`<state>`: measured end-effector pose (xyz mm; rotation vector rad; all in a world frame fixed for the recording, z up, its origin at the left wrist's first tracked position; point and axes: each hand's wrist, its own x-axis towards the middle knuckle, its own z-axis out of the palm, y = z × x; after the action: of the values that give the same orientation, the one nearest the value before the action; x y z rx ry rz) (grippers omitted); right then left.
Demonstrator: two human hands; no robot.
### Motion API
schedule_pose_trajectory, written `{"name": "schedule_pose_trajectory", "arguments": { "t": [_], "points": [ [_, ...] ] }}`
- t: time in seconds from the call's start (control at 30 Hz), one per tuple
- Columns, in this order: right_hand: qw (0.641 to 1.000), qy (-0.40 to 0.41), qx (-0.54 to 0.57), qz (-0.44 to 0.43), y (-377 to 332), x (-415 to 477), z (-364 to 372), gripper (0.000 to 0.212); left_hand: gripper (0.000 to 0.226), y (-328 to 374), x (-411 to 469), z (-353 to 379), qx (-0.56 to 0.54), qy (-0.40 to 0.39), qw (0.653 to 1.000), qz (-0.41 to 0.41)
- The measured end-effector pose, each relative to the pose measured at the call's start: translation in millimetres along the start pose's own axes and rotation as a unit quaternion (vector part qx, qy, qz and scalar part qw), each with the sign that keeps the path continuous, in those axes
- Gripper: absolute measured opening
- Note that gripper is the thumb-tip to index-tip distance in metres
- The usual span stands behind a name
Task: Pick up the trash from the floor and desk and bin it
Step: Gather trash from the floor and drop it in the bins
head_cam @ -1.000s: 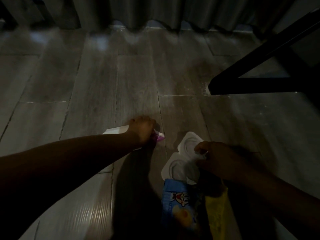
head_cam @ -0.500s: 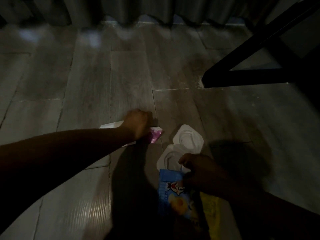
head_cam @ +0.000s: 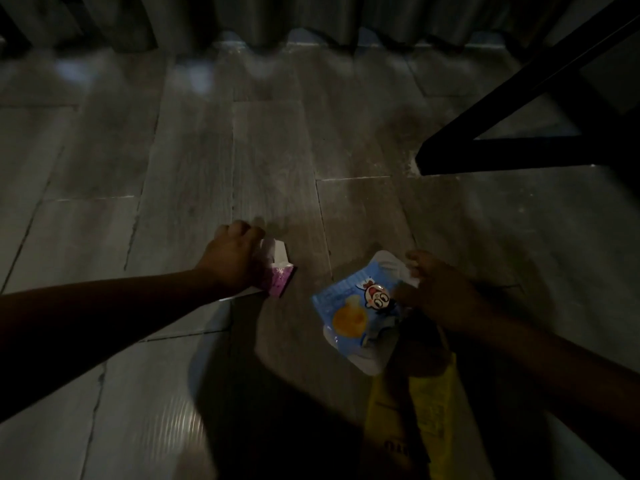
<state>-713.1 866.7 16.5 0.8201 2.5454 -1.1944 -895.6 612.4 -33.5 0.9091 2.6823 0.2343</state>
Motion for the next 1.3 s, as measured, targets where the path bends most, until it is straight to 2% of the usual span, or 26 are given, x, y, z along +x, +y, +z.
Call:
{"name": "schedule_pose_trajectory", "arguments": {
  "t": [0.1, 0.2, 0.3, 0.37, 0.47, 0.57, 0.7, 0.87, 1.0, 1.1, 1.2, 1.3],
  "points": [
    [1.0, 0.01, 0.004, -0.024, 15.7, 1.6, 14.4, 0.076, 0.083, -5.4, -0.2, 5.2, 0.025, -0.039, 0.999, 0.021],
    [0.998, -0.039, 0.018, 0.045, 26.4, -0.6, 44.7, 0.11, 0.102, -10.9, 0.7, 7.3, 0.066, -0.108, 0.991, 0.031],
    [0.996, -0.047, 0.003, 0.082, 24.6, 2.7, 70.1, 0.132, 0.101, -10.7, 1.6, 12.1, 0.109, -0.095, 0.988, 0.046],
    [0.993, -0.041, -0.055, 0.093, 18.4, 8.2, 77.7, 0.142, 0.097, -10.8, 2.1, 15.0, 0.114, -0.075, 0.989, 0.053],
    [0.99, 0.021, -0.112, 0.078, 13.4, 17.0, 87.3, 0.136, 0.092, -13.5, 2.1, 18.2, 0.124, -0.045, 0.988, 0.075],
    [0.988, 0.003, -0.125, 0.09, 6.4, 23.1, 92.3, 0.144, 0.088, -15.4, 3.0, 20.7, 0.128, -0.029, 0.988, 0.081],
    [0.982, 0.007, -0.168, 0.082, -1.5, 31.6, 97.6, 0.126, 0.086, -17.9, 3.1, 22.5, 0.123, -0.013, 0.988, 0.097],
    [0.981, 0.005, -0.167, 0.1, -4.5, 37.8, 91.5, 0.119, 0.09, -23.7, 1.8, 19.8, 0.089, -0.025, 0.991, 0.099],
    [0.985, 0.017, -0.146, 0.091, -4.1, 34.9, 90.4, 0.113, 0.095, -26.0, -2.9, 13.9, 0.054, -0.047, 0.995, 0.067],
    [0.992, 0.022, -0.109, 0.061, -5.4, 31.7, 89.5, 0.108, 0.086, -24.7, -11.2, 11.5, 0.007, -0.041, 0.998, 0.038],
    [0.991, 0.023, -0.112, 0.076, -13.5, 30.5, 78.7, 0.11, 0.082, -23.1, -20.4, 4.0, -0.023, -0.043, 0.999, 0.012],
    [0.995, 0.046, -0.071, 0.046, -27.8, 26.9, 60.5, 0.109, 0.08, -21.3, -28.9, -8.2, -0.09, -0.014, 0.995, -0.026]
  ]
}}
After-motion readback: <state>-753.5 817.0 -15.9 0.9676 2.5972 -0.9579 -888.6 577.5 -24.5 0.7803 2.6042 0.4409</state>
